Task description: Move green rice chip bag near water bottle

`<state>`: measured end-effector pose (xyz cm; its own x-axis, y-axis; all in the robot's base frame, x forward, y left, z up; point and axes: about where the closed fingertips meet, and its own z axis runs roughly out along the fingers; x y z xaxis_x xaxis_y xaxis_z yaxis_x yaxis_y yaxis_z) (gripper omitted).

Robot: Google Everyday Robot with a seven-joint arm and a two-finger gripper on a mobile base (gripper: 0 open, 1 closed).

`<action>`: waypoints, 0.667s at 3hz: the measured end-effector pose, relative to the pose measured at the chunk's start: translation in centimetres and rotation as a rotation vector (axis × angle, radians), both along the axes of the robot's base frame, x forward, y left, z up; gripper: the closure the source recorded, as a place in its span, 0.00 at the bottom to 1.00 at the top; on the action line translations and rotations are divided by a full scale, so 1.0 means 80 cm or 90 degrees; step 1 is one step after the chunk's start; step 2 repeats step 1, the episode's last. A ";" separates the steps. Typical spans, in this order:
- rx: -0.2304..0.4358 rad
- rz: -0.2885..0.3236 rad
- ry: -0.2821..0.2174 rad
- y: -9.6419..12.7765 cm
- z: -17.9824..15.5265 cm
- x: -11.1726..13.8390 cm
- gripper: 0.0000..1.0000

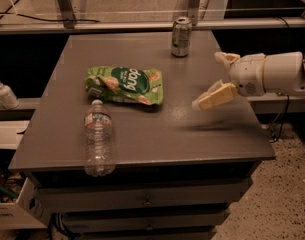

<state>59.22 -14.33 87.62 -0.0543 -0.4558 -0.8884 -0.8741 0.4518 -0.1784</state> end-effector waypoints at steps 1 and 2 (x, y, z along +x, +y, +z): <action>-0.002 0.003 -0.004 0.000 0.000 0.000 0.00; -0.002 0.003 -0.004 0.000 0.000 0.000 0.00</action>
Offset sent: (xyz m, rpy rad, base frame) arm 0.0000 0.0000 0.0000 0.0000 0.0000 0.0000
